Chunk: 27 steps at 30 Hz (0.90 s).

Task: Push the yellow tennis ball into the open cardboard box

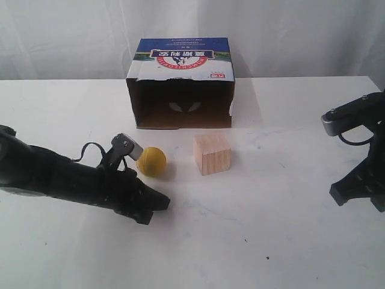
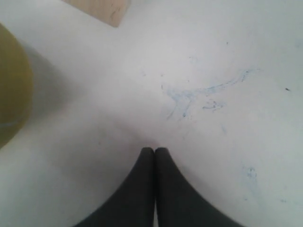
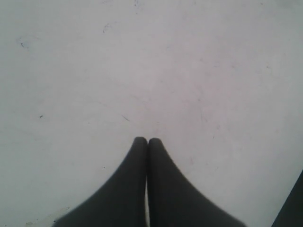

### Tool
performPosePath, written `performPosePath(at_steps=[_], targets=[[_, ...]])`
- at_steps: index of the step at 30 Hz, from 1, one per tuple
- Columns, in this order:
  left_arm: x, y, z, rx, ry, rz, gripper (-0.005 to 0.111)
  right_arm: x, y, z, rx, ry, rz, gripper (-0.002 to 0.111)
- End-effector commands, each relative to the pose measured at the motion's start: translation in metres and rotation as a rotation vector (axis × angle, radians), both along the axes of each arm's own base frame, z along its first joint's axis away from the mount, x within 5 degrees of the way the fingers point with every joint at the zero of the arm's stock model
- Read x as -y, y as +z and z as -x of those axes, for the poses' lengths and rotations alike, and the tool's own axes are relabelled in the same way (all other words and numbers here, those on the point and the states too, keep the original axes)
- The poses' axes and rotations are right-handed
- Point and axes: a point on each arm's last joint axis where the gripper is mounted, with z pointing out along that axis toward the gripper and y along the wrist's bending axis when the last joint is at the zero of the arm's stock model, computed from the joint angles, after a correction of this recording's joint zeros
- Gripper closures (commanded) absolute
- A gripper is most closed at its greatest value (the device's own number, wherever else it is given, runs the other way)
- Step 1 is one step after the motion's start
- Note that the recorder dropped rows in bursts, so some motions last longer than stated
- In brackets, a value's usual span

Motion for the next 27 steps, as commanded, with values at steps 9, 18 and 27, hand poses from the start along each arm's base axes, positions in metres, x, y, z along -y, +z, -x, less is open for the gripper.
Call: performPosePath(at_steps=[9, 18, 27], targets=[[0.014, 0.007, -0.078, 0.237, -0.051, -0.072, 0.107, 0.002, 0.000, 0.001, 0.008, 0.002, 0.001, 0.108], [-0.011, 0.056, -0.025, 0.217, 0.004, -0.218, 0.107, -0.003, 0.003, -0.012, 0.155, 0.018, -0.051, 0.108], [-0.018, 0.080, -0.015, 0.296, 0.088, -0.214, 0.107, -0.004, 0.005, -0.017, 0.210, 0.034, -0.060, 0.108]])
